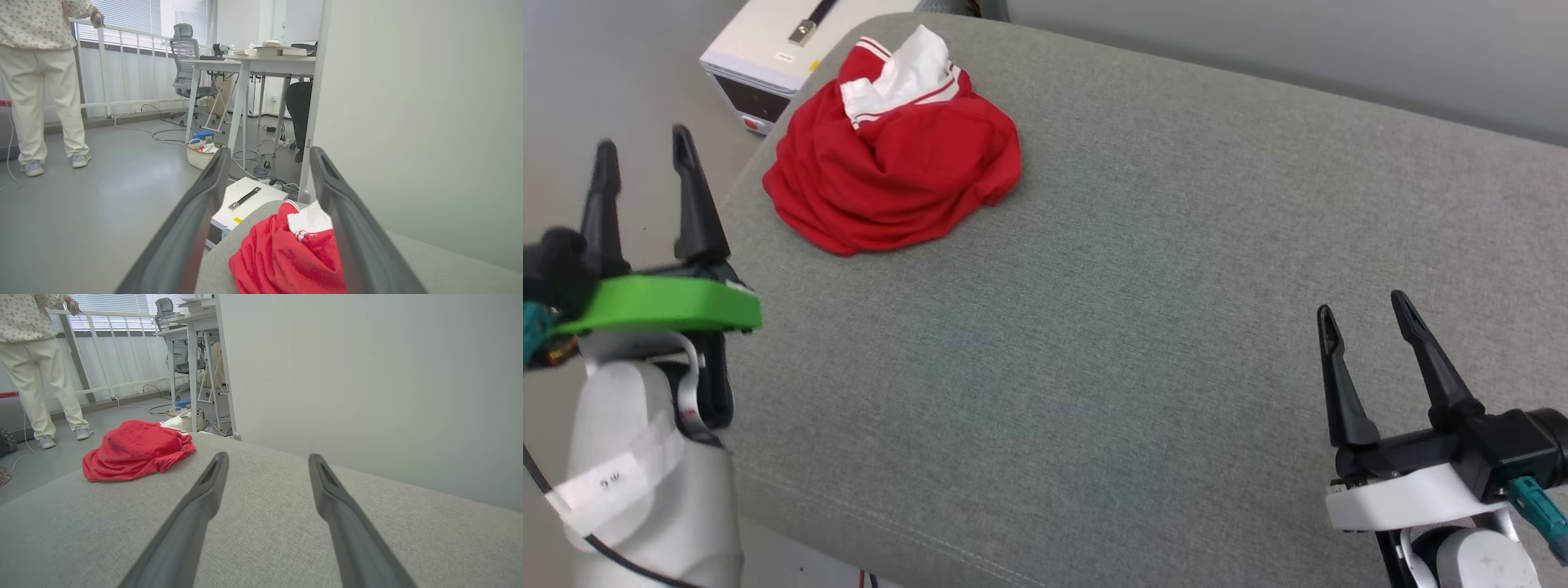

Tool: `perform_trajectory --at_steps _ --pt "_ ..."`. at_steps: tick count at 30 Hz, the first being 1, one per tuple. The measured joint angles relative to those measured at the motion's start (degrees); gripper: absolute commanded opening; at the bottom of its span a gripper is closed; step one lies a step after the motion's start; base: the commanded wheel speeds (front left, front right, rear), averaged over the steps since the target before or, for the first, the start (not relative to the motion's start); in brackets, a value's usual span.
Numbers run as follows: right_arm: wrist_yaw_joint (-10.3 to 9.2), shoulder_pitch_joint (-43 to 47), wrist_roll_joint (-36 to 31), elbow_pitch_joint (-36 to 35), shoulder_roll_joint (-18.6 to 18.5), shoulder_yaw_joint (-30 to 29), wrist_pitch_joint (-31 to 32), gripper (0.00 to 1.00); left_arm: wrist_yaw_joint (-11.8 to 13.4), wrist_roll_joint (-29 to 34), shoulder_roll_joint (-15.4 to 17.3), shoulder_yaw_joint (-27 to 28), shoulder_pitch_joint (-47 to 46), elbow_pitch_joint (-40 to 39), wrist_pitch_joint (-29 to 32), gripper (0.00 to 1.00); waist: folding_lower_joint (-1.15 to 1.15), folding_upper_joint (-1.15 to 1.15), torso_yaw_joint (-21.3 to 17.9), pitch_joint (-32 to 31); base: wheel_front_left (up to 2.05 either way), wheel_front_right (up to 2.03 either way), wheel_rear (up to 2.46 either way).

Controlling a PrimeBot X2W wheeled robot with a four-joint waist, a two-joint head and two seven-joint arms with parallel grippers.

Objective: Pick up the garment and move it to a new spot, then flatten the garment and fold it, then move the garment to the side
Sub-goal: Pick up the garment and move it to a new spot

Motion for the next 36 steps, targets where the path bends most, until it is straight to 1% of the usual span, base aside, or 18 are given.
perform_trajectory --at_steps 3,5,7,10,13,15,18,20,23,24,26,29,32,34,36 --pt "0.0 -2.19 -0.57 -1.31 -0.93 0.18 0.0 1.0 -0.4 -1.26 2.47 -0.26 -6.81 2.82 -0.01 1.0 0.0 0.0 -1.32 2.51 0.0 0.0 0.0" --pt "0.0 -3.77 -0.8 -2.01 -1.32 0.08 0.0 1.0 -0.55 -3.15 4.97 -1.03 -11.48 6.77 -0.01 1.0 0.0 0.0 -2.29 4.47 0.0 0.0 0.0" --pt "0.0 -4.78 -1.09 -2.65 -1.56 0.11 0.0 1.0 -0.57 -5.35 7.91 -3.19 -15.15 10.71 0.44 1.0 0.01 0.0 -3.17 6.21 0.0 0.0 0.0" --pt "0.0 -5.78 -1.38 -3.77 -2.04 0.12 0.0 1.0 -0.69 -10.55 12.39 -7.57 -20.61 15.27 3.52 1.0 0.01 0.0 -4.57 8.91 0.0 0.0 0.0" --pt "0.0 -6.64 -1.75 -5.04 -2.74 -0.04 0.0 1.0 -0.69 -19.56 15.71 -11.99 -25.57 19.13 11.45 1.0 0.01 0.0 -6.01 11.8 0.0 0.0 0.0" --pt "0.0 -7.27 -2.04 -5.69 -2.98 -0.14 0.0 1.0 -0.7 -22.98 17.9 -14.77 -27.53 20.26 15.59 1.0 0.01 0.0 -6.81 13.43 0.0 0.0 0.0" --pt "0.0 -8.05 -2.26 -6.7 -3.36 -0.59 0.0 1.0 -0.7 -28.97 20.51 -18.36 -30.29 22.18 24.49 1.0 0.01 0.0 -7.97 15.85 0.0 0.0 0.0" --pt "0.0 -8.61 -2.34 -7.28 -3.79 -0.77 0.0 1.0 -0.7 -31.16 22.06 -20.24 -32.01 23.85 29.53 1.0 0.01 0.0 -8.68 17.5 0.0 0.0 0.0" --pt "0.0 -9.32 -2.58 -7.79 -4.37 -0.79 0.0 1.0 -0.7 -35.23 23.64 -22.3 -33.79 26.61 38.82 1.0 0.01 0.0 -9.5 19.49 0.0 0.0 0.0" --pt "0.0 -9.71 -2.6 -8.05 -4.57 -0.82 0.0 1.0 -0.7 -35.93 24.32 -23.75 -34.07 27.41 42.19 1.0 0.01 0.0 -9.85 20.37 0.0 0.0 0.0" --pt "0.0 -10.24 -2.63 -8.42 -4.7 -0.74 0.0 1.0 -0.7 -36.38 25.29 -25.43 -34.44 28.63 46.21 1.0 0.01 0.0 -10.32 21.6 0.0 0.0 0.0" --pt "0.0 -11.16 -2.64 -8.67 -4.76 -0.47 0.0 1.0 -0.7 -37.33 26.15 -27.72 -34.7 30.23 50.75 1.0 0.0 0.0 -11.07 23.31 0.0 0.0 0.0" --pt "0.0 -11.84 -2.65 -8.69 -4.71 -0.29 0.0 1.0 -0.7 -37.34 26.2 -30.94 -34.62 31.56 54.34 1.0 0.0 0.0 -11.8 24.77 0.0 0.0 0.0" --pt "0.0 -12.0 -2.65 -8.69 -4.66 -0.26 0.0 1.0 -0.7 -37.37 26.36 -32.01 -34.65 32.23 55.22 1.0 0.0 0.01 -12.23 25.53 0.0 0.0 0.0" --pt "0.0 -12.1 -2.65 -8.68 -4.6 -0.14 0.0 1.0 -0.7 -37.67 27.2 -32.82 -34.84 32.57 55.65 1.0 0.0 0.01 -12.77 26.17 0.0 0.0 0.0"
